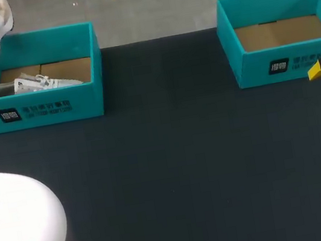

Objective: Take the shoe out of the shoebox, open the shoe tongue, remove and reinsert the insole, then place the shoe into the shoebox

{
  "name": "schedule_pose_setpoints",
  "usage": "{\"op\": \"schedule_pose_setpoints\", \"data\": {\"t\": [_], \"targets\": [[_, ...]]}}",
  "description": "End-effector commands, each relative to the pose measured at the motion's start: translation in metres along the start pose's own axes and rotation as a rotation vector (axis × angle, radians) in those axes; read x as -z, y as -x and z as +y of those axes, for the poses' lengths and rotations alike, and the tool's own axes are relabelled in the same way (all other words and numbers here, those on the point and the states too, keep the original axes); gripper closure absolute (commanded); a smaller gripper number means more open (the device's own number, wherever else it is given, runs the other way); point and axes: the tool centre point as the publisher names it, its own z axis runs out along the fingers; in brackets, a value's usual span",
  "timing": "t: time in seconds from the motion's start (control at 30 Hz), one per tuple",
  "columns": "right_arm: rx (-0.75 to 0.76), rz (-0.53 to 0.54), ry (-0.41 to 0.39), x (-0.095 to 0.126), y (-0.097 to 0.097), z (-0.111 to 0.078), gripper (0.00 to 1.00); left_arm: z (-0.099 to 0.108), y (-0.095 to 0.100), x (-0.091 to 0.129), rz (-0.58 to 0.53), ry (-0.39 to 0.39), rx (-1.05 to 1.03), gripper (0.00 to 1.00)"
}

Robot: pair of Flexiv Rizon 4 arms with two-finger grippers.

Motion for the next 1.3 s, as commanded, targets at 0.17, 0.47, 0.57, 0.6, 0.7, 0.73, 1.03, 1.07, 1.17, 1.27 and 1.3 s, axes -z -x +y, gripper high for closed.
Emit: {"op": "schedule_pose_setpoints", "data": {"t": [0.17,0.47,0.57,0.6,0.7,0.73,1.03,1.07,1.17,1.27,1.3], "targets": [[-0.001,-0.003,0.000,-0.001,0.000,0.000,0.00,0.012,0.023,0.005,0.064,-0.018,0.022,1.00],[-0.001,-0.003,0.000,-0.001,0.000,0.000,0.00,0.006,0.025,0.003,0.101,0.001,0.054,1.00],[-0.001,-0.003,0.000,-0.001,0.000,0.000,0.00,0.006,0.025,0.003,0.101,0.001,0.054,1.00],[-0.001,-0.003,0.000,-0.001,0.000,0.000,0.00,0.006,0.025,0.003,0.101,0.001,0.054,1.00],[-0.001,-0.003,0.000,-0.001,0.000,0.000,0.00,0.006,0.025,0.003,0.101,0.001,0.054,1.00],[-0.001,-0.003,0.000,-0.001,0.000,0.000,0.00,0.006,0.025,0.003,0.101,0.001,0.054,1.00],[-0.001,-0.003,0.000,-0.001,0.000,0.000,0.00,0.012,0.027,0.013,-0.002,0.076,-0.284,1.00],[-0.001,-0.003,0.000,-0.001,0.000,0.000,0.00,0.012,0.029,0.013,-0.008,0.111,-0.368,1.00],[-0.001,-0.003,0.000,-0.001,0.000,0.000,0.00,0.017,0.035,0.018,-0.039,0.190,-0.576,1.00],[-0.001,-0.003,0.000,-0.001,0.000,0.000,0.00,0.021,0.040,0.018,-0.035,0.302,-0.766,1.00],[-0.001,-0.003,0.000,-0.001,0.000,0.000,0.00,0.022,0.044,0.019,0.007,0.299,-0.847,1.00]]}}
